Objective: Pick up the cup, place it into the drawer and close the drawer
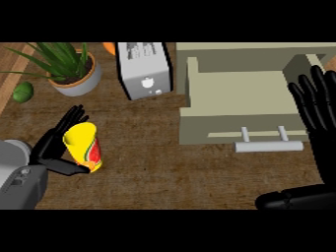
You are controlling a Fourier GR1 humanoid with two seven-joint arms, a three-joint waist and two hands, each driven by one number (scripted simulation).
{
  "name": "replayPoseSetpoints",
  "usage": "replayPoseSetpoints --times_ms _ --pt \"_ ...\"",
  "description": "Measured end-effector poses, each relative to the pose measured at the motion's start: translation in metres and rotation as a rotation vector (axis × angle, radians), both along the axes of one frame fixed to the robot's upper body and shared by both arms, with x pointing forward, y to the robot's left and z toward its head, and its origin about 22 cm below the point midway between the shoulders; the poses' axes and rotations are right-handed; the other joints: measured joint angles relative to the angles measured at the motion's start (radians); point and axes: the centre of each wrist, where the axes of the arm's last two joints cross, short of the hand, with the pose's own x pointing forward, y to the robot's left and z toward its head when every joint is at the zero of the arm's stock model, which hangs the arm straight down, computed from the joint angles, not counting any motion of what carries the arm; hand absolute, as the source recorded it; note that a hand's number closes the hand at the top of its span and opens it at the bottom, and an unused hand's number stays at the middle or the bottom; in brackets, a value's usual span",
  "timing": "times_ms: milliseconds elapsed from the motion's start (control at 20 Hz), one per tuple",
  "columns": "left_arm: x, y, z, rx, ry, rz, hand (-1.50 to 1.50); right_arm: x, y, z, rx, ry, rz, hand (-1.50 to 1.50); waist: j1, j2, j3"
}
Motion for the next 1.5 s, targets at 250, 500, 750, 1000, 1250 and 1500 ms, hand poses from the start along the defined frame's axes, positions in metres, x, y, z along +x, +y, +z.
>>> replayPoseSetpoints --times_ms 250,500,750,1000,1250,1500 --pt "0.004 -0.011 -0.001 -0.058 0.011 -0.044 1.50 -0.001 -0.002 0.003 -0.001 0.002 0.000 -1.50 0.000 -0.001 -0.001" --pt "0.005 -0.022 -0.002 -0.097 -0.028 -0.061 1.50 0.000 -0.003 0.009 -0.004 0.002 -0.004 -1.50 0.005 0.000 -0.004" --pt "0.001 -0.023 -0.005 -0.114 -0.103 0.013 1.50 0.001 -0.006 0.006 -0.002 0.004 -0.013 -1.50 0.009 0.000 -0.003" --pt "-0.012 -0.032 -0.018 -0.152 -0.196 0.326 1.50 -0.001 -0.007 0.005 -0.007 0.005 -0.023 -1.50 0.024 -0.004 -0.002" --pt "-0.013 -0.045 -0.018 -0.184 -0.258 0.464 1.50 -0.002 -0.009 0.005 -0.011 0.007 -0.027 -1.50 0.024 -0.004 -0.004" --pt "-0.003 -0.063 0.004 -0.221 -0.326 0.424 1.50 -0.004 -0.016 0.004 -0.006 0.017 -0.038 -1.50 0.028 -0.004 -0.006"
